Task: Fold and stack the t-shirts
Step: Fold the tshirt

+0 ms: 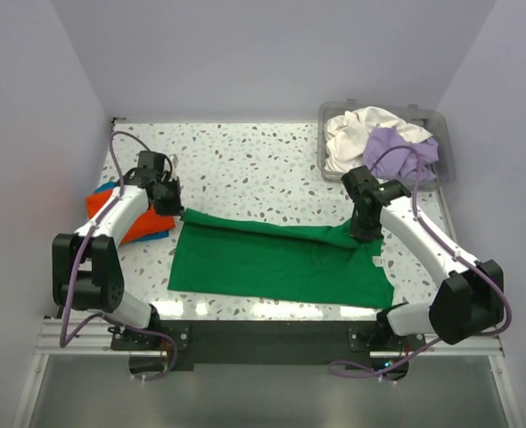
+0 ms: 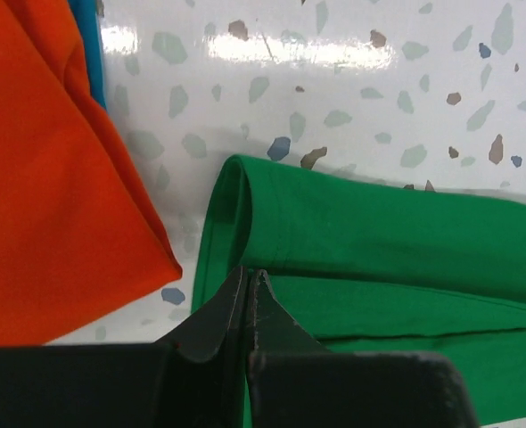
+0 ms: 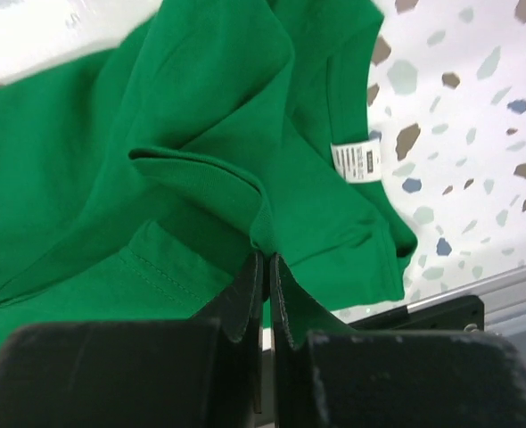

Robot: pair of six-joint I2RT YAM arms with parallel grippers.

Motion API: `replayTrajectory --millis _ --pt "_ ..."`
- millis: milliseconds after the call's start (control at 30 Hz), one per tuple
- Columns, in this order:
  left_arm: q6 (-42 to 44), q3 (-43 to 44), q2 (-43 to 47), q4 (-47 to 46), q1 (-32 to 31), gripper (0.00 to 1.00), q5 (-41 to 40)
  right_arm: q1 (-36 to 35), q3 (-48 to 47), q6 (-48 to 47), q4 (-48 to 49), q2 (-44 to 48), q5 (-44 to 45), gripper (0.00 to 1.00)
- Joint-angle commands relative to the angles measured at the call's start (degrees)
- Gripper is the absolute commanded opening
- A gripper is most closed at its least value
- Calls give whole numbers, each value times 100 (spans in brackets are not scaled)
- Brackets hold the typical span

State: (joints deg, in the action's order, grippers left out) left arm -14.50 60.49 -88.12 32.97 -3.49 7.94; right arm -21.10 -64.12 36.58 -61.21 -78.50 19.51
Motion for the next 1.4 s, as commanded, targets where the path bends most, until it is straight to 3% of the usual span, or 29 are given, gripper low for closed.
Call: replayTrajectory --millis 0,333,367,400,433,467,567,700,833,1167,1367 --pt "-307 -177 365 332 41 0 -337 -17 276 209 -330 300 -166 0" --pt "-562 -599 532 675 41 1 -522 -157 997 376 -190 361 -667 0" --pt "-589 -626 541 728 41 5 -479 -201 1050 394 -198 370 -685 0" --pt "-606 -635 567 772 41 24 -461 -227 1137 394 -216 388 -694 0" --pt "-606 -644 654 868 41 35 -461 -262 1173 403 -242 414 -676 0" --pt "-624 -635 725 904 41 48 -495 -289 1217 394 -303 432 -685 11" --pt "-633 -513 963 1027 41 53 -496 -350 1235 298 -278 616 -842 40" --pt "-659 -205 989 957 41 53 -320 -368 1130 8 -155 818 -1001 55" --pt "-791 -108 622 484 -3 53 -4 -351 866 -133 -32 635 -660 62" --pt "-729 -196 -170 -194 -38 53 242 -237 304 16 943 -429 -580 60" --pt "-870 -336 -391 -362 -38 53 620 492 136 -107 1304 -684 -659 59"
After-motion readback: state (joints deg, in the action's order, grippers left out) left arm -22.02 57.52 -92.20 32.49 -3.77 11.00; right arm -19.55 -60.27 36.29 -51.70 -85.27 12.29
